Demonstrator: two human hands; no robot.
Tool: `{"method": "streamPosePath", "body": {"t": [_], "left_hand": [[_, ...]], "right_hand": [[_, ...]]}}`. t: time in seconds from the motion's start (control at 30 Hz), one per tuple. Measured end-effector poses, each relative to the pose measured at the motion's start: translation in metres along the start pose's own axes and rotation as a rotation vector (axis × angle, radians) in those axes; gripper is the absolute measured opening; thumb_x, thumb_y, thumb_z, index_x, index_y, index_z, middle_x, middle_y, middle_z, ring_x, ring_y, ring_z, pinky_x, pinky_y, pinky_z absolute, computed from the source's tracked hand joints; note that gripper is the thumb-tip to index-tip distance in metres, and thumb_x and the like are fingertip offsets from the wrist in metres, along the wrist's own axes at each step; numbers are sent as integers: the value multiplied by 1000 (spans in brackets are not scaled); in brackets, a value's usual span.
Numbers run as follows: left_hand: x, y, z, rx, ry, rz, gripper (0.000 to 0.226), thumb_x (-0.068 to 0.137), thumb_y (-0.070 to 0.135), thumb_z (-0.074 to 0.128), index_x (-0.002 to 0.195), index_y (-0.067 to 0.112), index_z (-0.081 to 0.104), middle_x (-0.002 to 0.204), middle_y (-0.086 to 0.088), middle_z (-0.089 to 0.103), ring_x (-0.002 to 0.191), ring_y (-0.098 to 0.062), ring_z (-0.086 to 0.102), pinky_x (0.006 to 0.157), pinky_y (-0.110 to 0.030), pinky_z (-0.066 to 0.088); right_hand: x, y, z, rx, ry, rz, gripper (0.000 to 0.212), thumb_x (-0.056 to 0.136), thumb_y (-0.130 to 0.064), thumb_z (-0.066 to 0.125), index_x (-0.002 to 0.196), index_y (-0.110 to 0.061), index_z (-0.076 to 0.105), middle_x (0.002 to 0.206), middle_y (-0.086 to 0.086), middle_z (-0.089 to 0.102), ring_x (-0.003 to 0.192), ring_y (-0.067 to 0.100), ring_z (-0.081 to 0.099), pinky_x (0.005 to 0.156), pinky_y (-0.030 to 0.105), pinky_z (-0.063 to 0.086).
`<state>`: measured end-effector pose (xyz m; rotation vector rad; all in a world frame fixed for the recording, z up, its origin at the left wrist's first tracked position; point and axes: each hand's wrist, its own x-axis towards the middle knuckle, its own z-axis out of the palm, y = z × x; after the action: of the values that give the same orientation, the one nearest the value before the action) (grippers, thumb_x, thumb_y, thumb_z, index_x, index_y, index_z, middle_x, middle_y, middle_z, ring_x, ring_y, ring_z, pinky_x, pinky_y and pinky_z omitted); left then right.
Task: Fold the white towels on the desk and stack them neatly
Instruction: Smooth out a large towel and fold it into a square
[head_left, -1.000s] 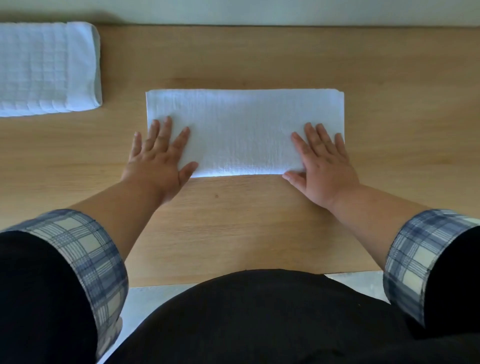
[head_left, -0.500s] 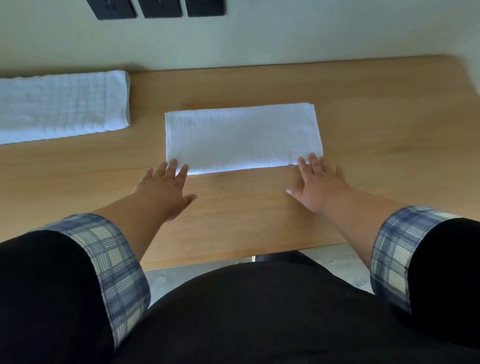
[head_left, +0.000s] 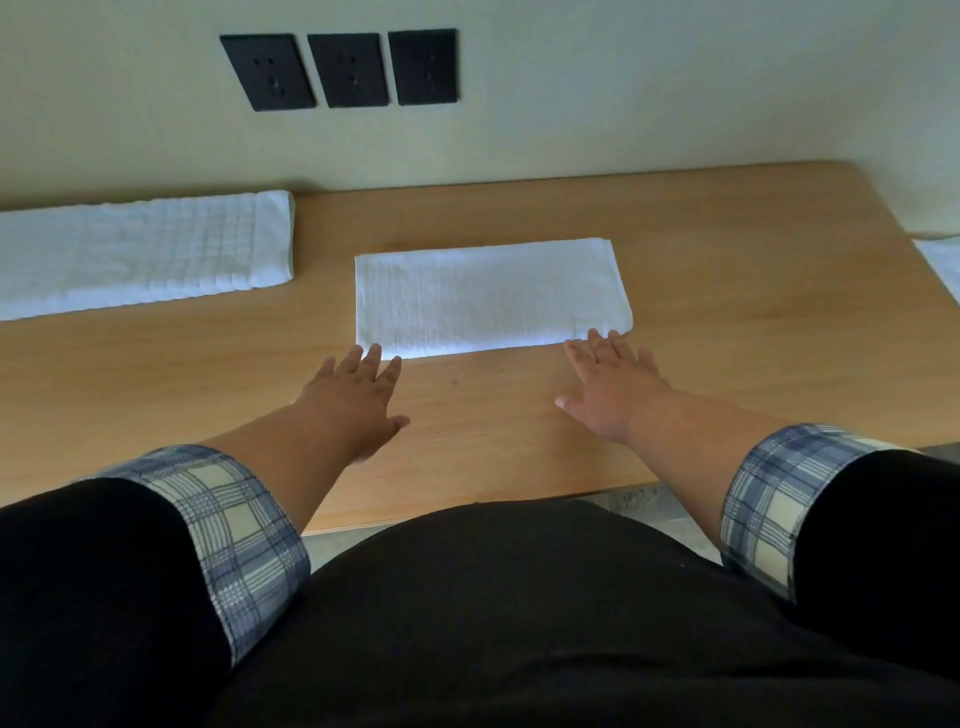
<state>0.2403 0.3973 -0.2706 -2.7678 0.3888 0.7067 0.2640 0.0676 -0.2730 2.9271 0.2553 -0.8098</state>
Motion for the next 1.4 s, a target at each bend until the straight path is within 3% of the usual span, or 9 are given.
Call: {"method": "streamPosePath", "body": {"t": [0.3,0.43,0.7,0.8,0.9,0.97,1.13,1.27,1.4], "left_hand": [[0,-1,-15,-39,-42,-83,80,100,55,37,156,25,-11,165,-11,-4,151,-30,2,121,-48,11],[25,17,-16,-83,73,-70,84,99,50,45,156,20,-8,165,-12,2,151,-30,8,121,-45,19],[93,34,-8,-262,108,-120,102,88,58,60,156,27,-9,165,-5,-10,152,-25,-5,122,-46,11],[114,25,-1,-313,166,-142,87,91,61,51,157,32,2,166,0,-3,152,-21,-3,122,-47,8],[122,17,1,-272,207,-157,71,96,43,51,155,35,13,165,2,9,150,-22,8,119,-48,16],[122,11,-2,-225,213,-177,72,94,24,59,153,35,19,163,3,17,147,-25,18,115,-49,25],[125,2,-21,-244,183,-330,74,90,1,50,148,42,27,159,11,26,141,-21,31,102,-48,43],[121,1,-40,-336,122,-412,75,89,-4,45,142,48,35,149,17,36,132,-19,38,89,-51,52],[105,-8,-61,-321,112,-399,80,81,-10,48,136,48,39,135,13,46,121,-22,45,77,-52,55]], "right_hand": [[12,24,-7,61,14,-3,81,97,-53,46,159,-26,2,167,7,3,152,31,0,121,53,14],[38,39,-1,66,117,-98,79,95,-51,52,158,-26,10,166,6,3,153,28,-1,121,48,15],[103,65,10,74,195,-248,87,89,-66,49,157,-31,7,167,4,-5,153,24,-9,123,49,1],[120,68,12,77,247,-272,83,90,-66,47,156,-30,12,167,5,2,153,25,-1,122,49,9],[130,70,6,-6,368,-312,68,92,-46,56,151,-25,30,161,10,26,147,33,24,106,52,33],[138,73,-2,-73,361,-332,68,87,-36,62,148,-23,34,153,10,36,137,34,34,96,51,40],[149,76,-20,-98,337,-335,65,89,-20,60,149,-21,36,141,5,44,120,33,44,90,46,43],[147,77,-34,90,301,-288,45,89,-8,57,132,-22,53,129,1,51,115,32,45,81,44,52],[139,74,-51,251,288,-257,42,92,-10,51,130,-25,60,128,-5,57,117,30,50,85,40,52]]}}
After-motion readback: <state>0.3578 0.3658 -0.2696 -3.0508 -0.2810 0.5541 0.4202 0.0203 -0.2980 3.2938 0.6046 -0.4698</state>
